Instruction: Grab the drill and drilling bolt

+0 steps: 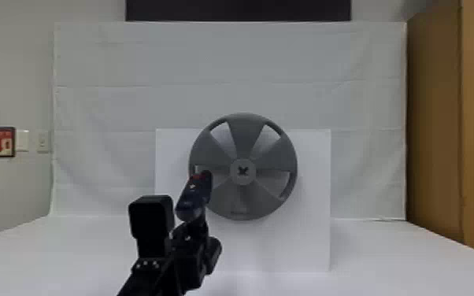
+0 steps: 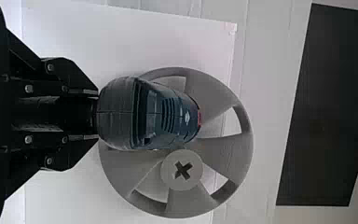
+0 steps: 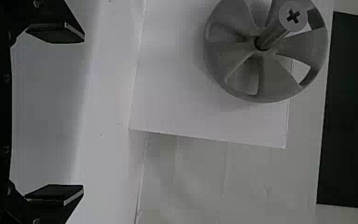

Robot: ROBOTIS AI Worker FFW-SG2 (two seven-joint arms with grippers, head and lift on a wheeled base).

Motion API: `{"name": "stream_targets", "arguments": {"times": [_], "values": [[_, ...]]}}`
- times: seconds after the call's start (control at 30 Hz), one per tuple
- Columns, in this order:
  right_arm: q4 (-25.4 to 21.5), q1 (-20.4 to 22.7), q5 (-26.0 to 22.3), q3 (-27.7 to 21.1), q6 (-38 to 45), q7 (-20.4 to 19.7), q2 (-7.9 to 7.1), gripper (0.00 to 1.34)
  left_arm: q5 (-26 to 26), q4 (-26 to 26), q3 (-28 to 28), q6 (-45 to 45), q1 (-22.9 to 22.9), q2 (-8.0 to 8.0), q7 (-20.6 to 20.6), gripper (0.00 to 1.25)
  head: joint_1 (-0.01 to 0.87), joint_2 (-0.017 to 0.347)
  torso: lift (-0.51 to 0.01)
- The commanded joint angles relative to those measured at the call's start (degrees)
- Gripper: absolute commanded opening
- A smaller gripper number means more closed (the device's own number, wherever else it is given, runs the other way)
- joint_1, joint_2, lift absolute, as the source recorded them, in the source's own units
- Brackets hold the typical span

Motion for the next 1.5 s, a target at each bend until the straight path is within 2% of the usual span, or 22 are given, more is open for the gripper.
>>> {"name": "stream_targets", "arguments": {"times": [0.0,0.5,1.07,1.47], "values": [[-0.1,0.0,0.0,-0.2,0.0,0.0,0.13,1.18,-0.9,-0.8,1.6,0.7,0.6,-0.15,0.0,0.02,-0.015,0.051,-0.398],[-0.1,0.3,0.0,-0.4,-0.3,0.0,0.65,1.18,-3.0,-1.4,6.3,1.1,2.9,2.02,-1.1,0.02,-0.015,0.051,-0.398],[-0.1,-0.1,0.3,-0.2,-0.4,0.0,1.09,1.18,-4.4,-0.3,7.8,0.8,4.0,2.37,-2.9,0.02,-0.015,0.051,-0.398],[-0.1,-0.1,0.3,-0.1,-0.5,0.0,1.27,1.18,-5.4,1.6,8.0,-2.8,5.5,2.37,-3.3,0.02,-0.015,0.051,-0.398]]}}
